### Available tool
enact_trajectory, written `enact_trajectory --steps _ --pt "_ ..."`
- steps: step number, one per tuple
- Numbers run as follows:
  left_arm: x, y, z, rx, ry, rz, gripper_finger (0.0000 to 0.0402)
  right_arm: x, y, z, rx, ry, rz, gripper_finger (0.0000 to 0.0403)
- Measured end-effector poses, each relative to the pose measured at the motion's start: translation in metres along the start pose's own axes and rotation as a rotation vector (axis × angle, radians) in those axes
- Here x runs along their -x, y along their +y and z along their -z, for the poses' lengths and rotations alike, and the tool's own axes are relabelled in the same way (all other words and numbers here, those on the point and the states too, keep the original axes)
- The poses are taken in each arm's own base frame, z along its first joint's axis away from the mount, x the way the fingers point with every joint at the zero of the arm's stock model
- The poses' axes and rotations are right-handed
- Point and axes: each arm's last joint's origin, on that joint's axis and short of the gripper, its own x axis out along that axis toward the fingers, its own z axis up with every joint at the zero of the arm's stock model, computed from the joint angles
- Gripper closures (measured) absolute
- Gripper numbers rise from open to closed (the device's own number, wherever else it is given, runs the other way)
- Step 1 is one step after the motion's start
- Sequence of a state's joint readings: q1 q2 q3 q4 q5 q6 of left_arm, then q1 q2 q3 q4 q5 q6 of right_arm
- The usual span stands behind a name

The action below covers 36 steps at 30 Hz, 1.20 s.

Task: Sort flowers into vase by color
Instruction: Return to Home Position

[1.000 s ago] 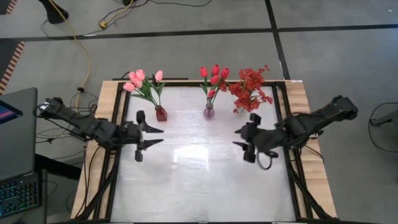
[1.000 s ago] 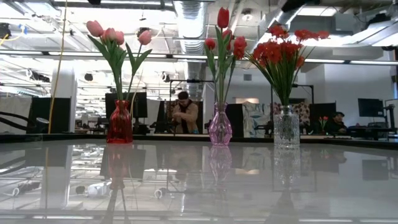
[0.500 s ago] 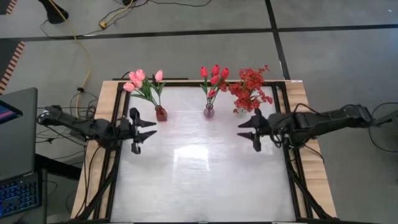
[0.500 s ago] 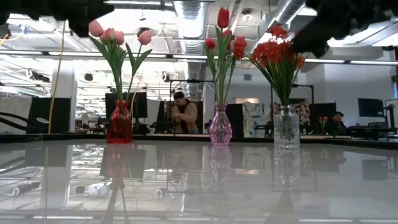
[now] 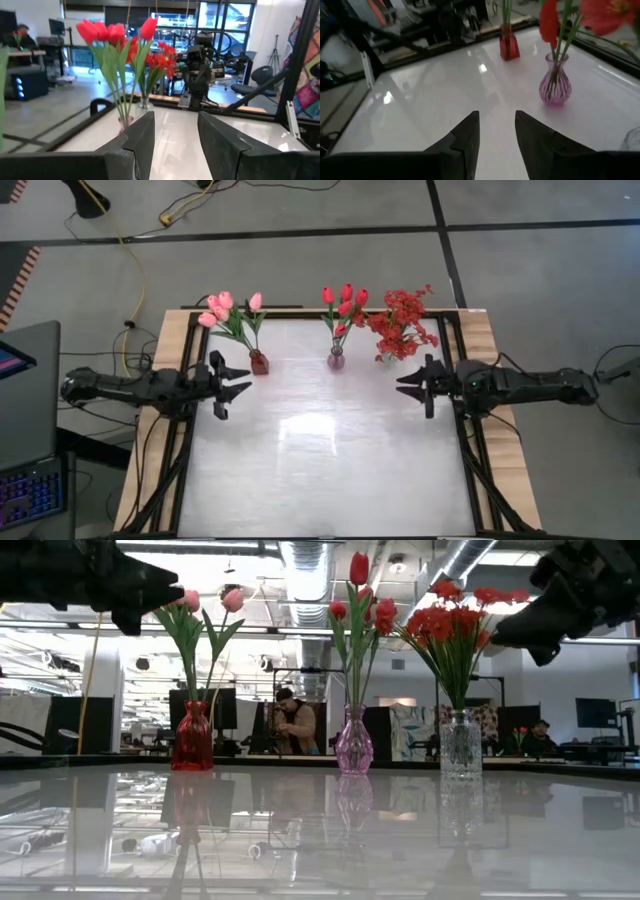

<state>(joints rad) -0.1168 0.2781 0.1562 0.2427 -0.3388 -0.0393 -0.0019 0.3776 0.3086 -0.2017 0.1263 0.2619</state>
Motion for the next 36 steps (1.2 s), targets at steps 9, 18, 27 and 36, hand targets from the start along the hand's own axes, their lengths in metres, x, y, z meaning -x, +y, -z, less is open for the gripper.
enact_trajectory --steps 9,18,27,36 --pt "-0.002 0.006 0.013 0.035 0.049 0.033 0.0265 -0.003 -0.01 0.031 -0.026 -0.068 -0.024 0.0267" --pt "-0.001 0.015 0.043 0.073 0.103 0.007 0.0265 -0.003 -0.019 0.045 -0.054 -0.071 -0.024 0.027" --pt "-0.001 0.021 0.047 0.091 0.112 0.005 0.0265 0.01 -0.029 0.048 -0.102 -0.093 0.037 0.027" --pt "-0.001 0.02 0.05 0.091 0.146 0.056 0.0265 0.012 -0.03 0.046 -0.096 -0.132 0.043 0.027"
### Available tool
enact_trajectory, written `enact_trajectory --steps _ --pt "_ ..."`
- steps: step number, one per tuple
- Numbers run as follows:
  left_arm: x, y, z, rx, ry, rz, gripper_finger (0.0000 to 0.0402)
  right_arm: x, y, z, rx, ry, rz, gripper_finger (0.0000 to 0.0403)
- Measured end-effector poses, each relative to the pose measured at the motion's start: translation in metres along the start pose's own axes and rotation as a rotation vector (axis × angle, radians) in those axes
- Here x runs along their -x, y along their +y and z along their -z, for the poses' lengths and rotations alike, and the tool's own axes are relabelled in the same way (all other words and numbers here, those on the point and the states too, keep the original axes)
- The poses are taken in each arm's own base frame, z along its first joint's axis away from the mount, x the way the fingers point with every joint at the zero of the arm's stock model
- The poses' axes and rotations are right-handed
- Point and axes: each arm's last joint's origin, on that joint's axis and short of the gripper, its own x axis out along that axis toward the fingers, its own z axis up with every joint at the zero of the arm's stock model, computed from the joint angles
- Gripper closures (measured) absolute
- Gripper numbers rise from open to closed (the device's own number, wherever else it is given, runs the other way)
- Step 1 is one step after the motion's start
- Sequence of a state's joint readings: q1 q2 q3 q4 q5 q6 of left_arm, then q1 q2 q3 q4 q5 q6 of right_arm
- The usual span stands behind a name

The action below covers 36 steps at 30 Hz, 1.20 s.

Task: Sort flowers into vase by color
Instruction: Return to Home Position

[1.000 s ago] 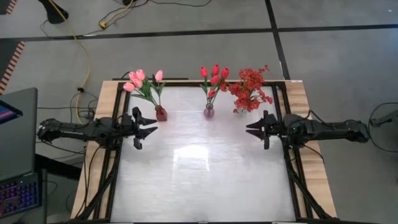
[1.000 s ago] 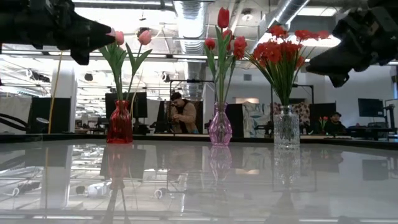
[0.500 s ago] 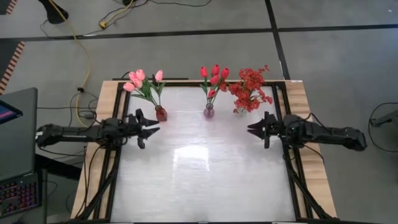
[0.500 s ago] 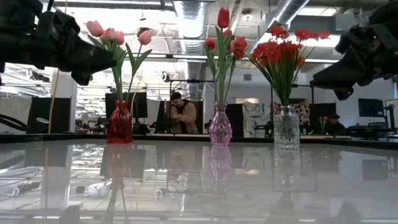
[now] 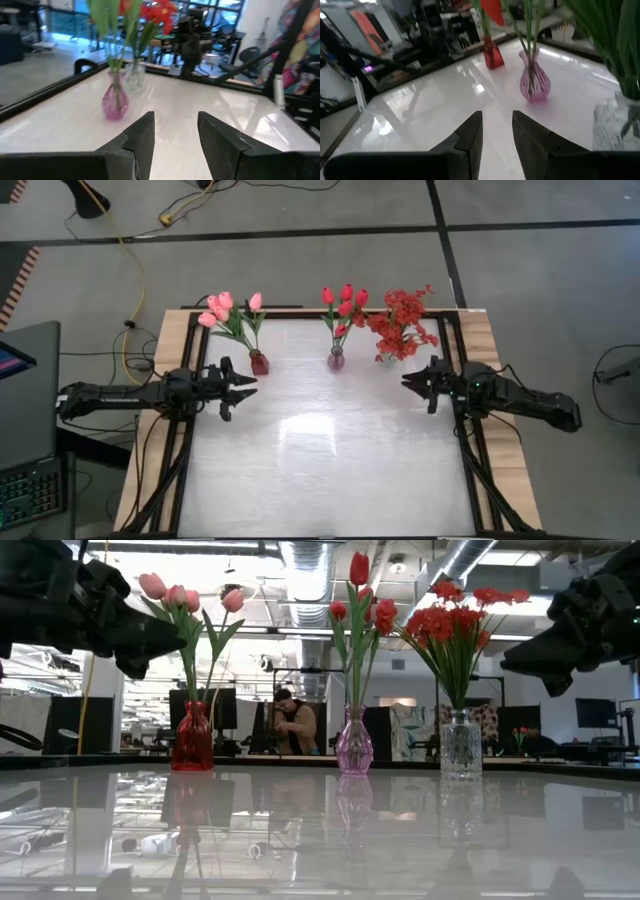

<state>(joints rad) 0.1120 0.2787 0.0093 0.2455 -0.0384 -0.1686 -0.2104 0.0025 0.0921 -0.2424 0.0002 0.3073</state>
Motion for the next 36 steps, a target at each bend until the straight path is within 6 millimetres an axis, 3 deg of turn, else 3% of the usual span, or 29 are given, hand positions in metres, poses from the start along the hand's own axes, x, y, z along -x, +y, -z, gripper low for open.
enact_trajectory --steps 7,12,23,30,36 --pt "0.0 -0.004 -0.003 -0.031 -0.027 0.104 0.0265 -0.001 0.004 -0.009 0.001 -0.123 -0.052 0.027" --pt "0.001 -0.006 -0.004 -0.037 -0.026 0.178 0.0265 -0.007 0.003 0.002 0.004 -0.166 -0.102 0.027" --pt "0.0 0.006 0.005 0.023 0.028 -0.166 0.0265 -0.009 0.0 0.004 0.047 -0.141 -0.056 0.027" --pt "0.002 0.008 0.018 0.021 0.156 -0.209 0.0265 -0.009 0.0 0.005 0.047 -0.136 -0.056 0.027" --pt "0.002 0.008 0.018 0.035 0.16 -0.207 0.0265 -0.009 0.0 0.005 0.046 -0.136 -0.055 0.027"
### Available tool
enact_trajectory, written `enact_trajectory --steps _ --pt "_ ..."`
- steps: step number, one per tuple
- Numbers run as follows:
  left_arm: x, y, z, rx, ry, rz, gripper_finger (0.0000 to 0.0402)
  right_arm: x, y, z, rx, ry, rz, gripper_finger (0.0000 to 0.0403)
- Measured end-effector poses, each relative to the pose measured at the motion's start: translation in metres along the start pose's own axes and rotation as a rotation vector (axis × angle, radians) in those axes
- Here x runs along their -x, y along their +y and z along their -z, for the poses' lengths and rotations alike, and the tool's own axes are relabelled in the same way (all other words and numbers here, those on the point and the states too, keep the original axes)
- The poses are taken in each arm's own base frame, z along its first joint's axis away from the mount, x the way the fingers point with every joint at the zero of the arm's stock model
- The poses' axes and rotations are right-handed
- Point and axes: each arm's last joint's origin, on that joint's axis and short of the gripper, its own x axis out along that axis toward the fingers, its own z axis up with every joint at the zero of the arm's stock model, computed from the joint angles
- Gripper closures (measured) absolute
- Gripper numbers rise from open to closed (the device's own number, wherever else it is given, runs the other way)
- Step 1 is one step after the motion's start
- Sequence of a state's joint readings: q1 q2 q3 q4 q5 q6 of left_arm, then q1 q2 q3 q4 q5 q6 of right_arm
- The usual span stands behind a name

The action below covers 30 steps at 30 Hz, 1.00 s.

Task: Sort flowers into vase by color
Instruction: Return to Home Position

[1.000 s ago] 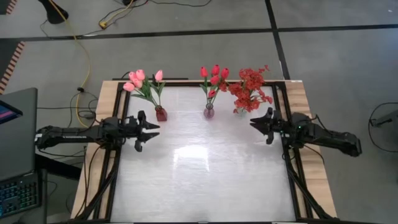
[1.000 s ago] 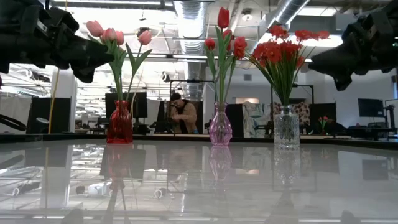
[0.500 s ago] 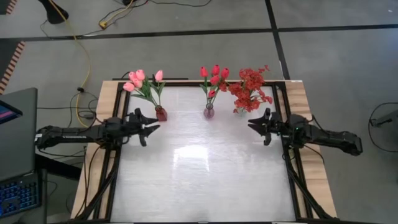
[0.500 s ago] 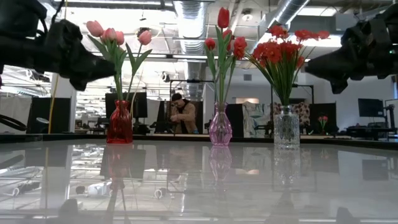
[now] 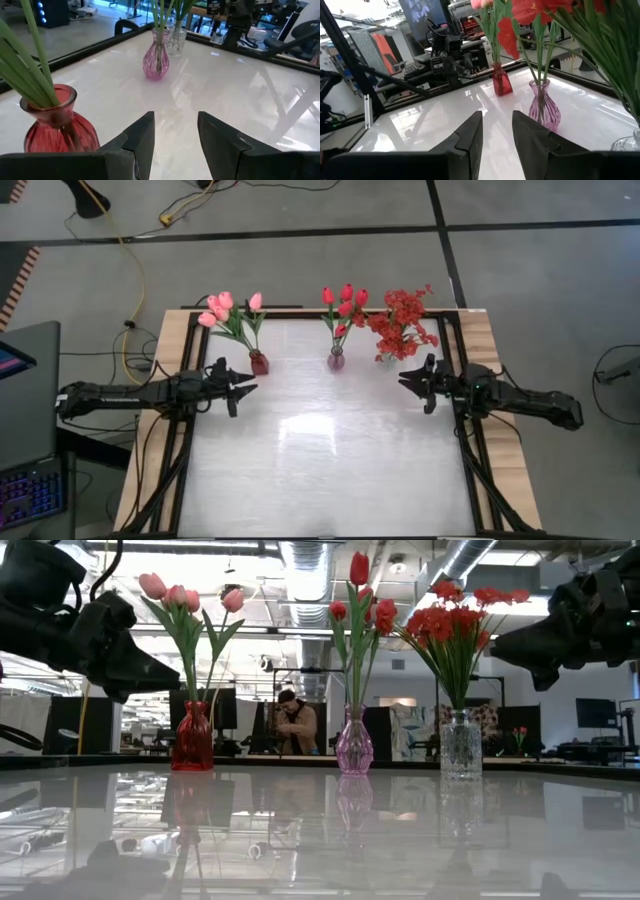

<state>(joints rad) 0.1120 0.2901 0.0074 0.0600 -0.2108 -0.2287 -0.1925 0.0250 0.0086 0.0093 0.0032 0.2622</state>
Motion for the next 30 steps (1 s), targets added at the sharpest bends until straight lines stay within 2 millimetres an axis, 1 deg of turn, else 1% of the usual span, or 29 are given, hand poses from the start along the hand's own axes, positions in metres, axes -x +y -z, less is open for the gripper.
enact_trajectory --steps 30 --pt "0.0 0.0 0.0 0.003 0.001 0.001 0.0265 -0.0001 -0.0001 0.0005 0.0 0.002 0.0 0.027"
